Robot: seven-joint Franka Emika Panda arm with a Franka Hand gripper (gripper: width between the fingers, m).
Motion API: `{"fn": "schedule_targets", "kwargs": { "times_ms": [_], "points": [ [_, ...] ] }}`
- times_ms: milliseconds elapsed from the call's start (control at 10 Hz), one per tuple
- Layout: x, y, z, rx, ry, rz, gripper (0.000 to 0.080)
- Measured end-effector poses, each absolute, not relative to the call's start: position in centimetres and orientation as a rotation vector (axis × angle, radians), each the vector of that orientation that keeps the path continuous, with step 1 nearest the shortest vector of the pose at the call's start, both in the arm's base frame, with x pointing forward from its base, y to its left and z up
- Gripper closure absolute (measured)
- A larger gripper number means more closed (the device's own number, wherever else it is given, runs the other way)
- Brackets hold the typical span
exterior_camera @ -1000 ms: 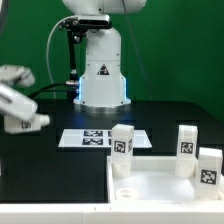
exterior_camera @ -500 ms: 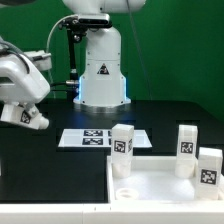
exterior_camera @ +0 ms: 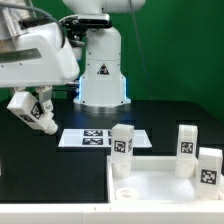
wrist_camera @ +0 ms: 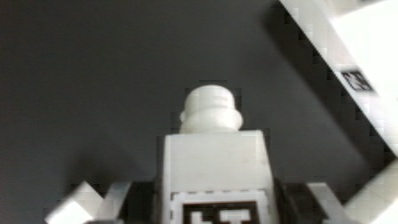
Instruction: Assemble square table
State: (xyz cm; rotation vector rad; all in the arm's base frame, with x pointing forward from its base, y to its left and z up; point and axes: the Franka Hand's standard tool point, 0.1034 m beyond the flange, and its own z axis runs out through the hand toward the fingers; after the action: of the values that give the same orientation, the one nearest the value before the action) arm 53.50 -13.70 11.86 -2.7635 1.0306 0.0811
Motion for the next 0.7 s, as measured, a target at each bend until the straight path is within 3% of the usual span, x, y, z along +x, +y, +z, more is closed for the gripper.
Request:
{"fn": "schedule_targets", "kwargs": {
  "times_ms": [200, 400, 700],
  "points": [
    [52.0, -13.1, 11.2, -2.818, 1.083, -0.113, 0.0517],
    [52.9, -12.7, 11.3, -2.868, 1.094, -0.338, 0.0517],
    [56.0, -4.3, 12.0, -2.896, 0.981, -0.595, 0.0517]
  ]
}}
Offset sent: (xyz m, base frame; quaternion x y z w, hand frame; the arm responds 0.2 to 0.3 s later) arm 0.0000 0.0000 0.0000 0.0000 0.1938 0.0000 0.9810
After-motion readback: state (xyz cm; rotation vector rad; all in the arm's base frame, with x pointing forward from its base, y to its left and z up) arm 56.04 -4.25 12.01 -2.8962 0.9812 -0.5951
